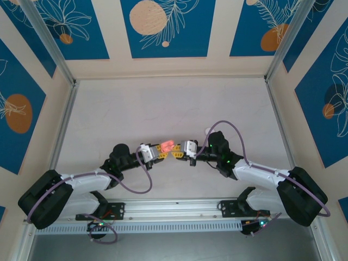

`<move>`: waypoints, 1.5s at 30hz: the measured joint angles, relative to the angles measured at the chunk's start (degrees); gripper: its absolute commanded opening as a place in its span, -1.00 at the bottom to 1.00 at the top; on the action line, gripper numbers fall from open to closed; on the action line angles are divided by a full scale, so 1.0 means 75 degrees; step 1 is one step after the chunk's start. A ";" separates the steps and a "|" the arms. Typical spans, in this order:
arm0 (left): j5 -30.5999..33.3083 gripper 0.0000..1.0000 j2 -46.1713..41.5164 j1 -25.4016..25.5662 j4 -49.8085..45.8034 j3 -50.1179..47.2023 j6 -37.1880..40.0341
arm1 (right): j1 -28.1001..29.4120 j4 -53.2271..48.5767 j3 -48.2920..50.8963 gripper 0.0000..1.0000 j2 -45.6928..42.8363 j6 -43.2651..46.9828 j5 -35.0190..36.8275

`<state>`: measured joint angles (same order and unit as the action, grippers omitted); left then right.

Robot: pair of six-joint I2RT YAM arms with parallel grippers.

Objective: Insert the wireless bluetooth earbuds into the charging case

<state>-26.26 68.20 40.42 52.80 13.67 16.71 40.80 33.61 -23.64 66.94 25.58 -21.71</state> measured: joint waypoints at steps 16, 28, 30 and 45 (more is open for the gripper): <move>0.0003 -0.78 -0.0143 0.0000 -0.0192 0.0000 0.0050 | 0.0017 -0.0026 -0.0187 -0.66 -0.0006 -0.0006 -0.0157; -0.0003 -0.78 -0.0175 0.0000 -0.0192 0.0000 0.0052 | -0.0207 -0.0146 0.0050 -0.55 -0.0988 -0.0192 -0.0187; -0.0003 -0.78 -0.0175 0.0000 -0.0192 0.0000 0.0052 | -0.0294 -0.0204 0.0076 -0.56 -0.1032 -0.0265 -0.0154; -0.0006 -0.78 -0.0189 0.0003 -0.0192 0.0000 0.0052 | -0.0463 -0.0318 0.0009 -0.62 -0.0420 -0.0411 -0.0259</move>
<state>-26.30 66.78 40.45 51.35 13.67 17.10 37.32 31.22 -23.57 63.79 22.50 -23.66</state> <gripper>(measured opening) 0.188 0.193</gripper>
